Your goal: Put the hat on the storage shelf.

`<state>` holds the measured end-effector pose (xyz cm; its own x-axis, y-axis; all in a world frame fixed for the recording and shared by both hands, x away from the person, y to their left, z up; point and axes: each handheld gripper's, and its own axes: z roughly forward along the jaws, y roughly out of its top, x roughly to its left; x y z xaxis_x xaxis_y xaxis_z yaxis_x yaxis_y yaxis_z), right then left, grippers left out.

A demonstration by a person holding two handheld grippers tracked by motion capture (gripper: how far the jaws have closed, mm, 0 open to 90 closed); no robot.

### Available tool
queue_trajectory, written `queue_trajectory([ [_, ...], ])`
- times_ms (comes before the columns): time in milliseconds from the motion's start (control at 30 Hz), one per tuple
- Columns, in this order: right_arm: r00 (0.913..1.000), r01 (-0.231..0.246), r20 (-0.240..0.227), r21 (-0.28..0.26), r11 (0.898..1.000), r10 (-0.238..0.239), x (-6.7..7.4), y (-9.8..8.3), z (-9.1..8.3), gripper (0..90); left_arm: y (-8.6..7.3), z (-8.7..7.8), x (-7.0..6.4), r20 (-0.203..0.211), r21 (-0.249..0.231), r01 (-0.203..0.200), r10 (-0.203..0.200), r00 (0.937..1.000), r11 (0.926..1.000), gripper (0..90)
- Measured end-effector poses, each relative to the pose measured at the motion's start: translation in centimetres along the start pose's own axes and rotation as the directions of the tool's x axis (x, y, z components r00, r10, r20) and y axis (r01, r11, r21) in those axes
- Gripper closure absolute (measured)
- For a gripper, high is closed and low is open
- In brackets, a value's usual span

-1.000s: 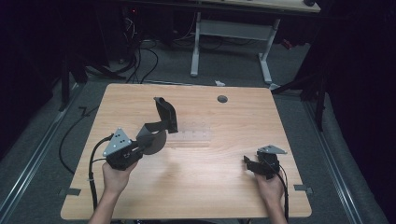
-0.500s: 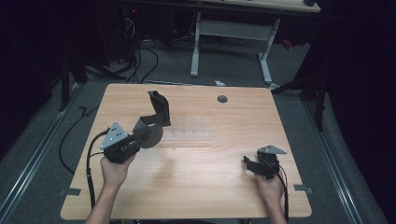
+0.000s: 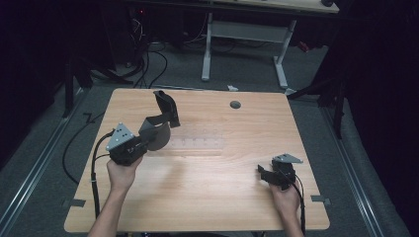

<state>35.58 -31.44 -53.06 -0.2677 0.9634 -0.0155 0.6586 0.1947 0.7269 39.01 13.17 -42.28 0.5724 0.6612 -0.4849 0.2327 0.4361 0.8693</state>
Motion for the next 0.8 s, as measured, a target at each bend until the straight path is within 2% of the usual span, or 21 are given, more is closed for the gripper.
queue_trajectory([
  [333,1.0,0.002,-0.001,0.001,1.0,-0.002,0.1,0.0,0.0,35.5,0.2,0.9,0.9,-0.039,-0.033,-0.023,0.022,0.999,0.9992,86.5],
  [467,1.0,0.001,-0.001,0.002,1.0,-0.001,0.1,0.0,0.0,35.4,0.4,1.0,1.4,-0.053,-0.031,-0.049,0.047,0.9975,0.9983,86.6],
  [700,1.0,0.003,-0.002,0.001,1.0,-0.003,0.1,0.0,0.0,35.4,0.9,0.9,2.4,-0.079,-0.057,-0.054,0.05,0.9956,0.9969,86.5],
  [800,1.0,0.002,-0.001,0.001,1.0,-0.002,0.1,0.0,0.0,35.4,0.7,0.9,2.7,-0.104,-0.046,-0.093,0.088,0.9907,0.9946,86.6],
])
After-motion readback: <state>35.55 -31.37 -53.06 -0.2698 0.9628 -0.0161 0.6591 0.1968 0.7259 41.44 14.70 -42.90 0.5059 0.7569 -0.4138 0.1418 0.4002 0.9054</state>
